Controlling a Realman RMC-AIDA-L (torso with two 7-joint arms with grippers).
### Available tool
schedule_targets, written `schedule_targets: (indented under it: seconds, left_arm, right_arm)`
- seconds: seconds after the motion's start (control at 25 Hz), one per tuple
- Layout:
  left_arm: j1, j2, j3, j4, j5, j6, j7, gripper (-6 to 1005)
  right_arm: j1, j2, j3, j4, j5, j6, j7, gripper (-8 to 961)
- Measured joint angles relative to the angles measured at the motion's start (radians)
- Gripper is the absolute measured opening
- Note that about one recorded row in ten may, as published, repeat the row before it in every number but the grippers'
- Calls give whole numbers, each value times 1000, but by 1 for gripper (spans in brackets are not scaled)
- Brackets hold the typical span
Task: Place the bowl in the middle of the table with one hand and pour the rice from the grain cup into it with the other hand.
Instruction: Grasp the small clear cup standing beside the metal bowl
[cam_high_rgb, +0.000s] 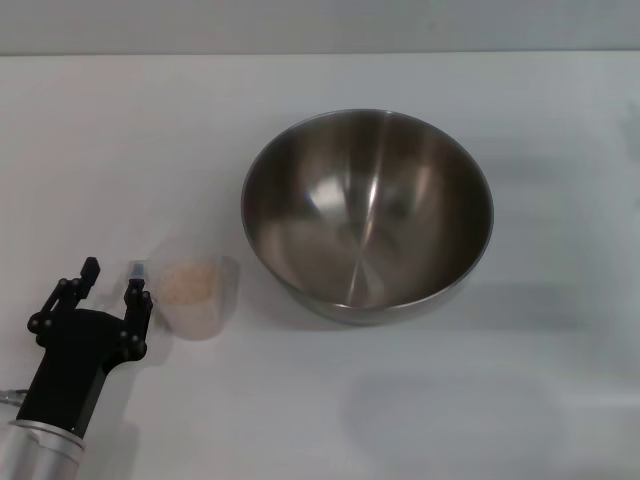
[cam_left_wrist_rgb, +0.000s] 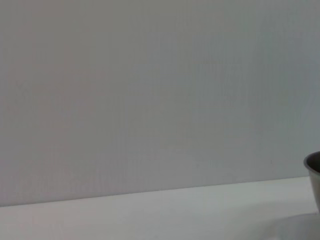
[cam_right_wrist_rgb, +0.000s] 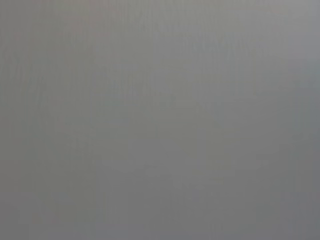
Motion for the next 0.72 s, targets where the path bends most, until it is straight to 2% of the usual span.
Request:
schedule_targets:
  seconds: [0.4,0.56,0.72]
  left_arm:
    - [-14,0,5,-8,0,-3,-2,404]
    - [-16,0,5,-7,0,-3,-2,125]
    - [-18,0,-1,-9,0,-5,-19,74]
  right_arm:
    - [0,1,0,3,0,-1,0,680]
    - [0,1,0,3,0,-1,0,680]
    - [0,2,0,3,0,-1,4,680]
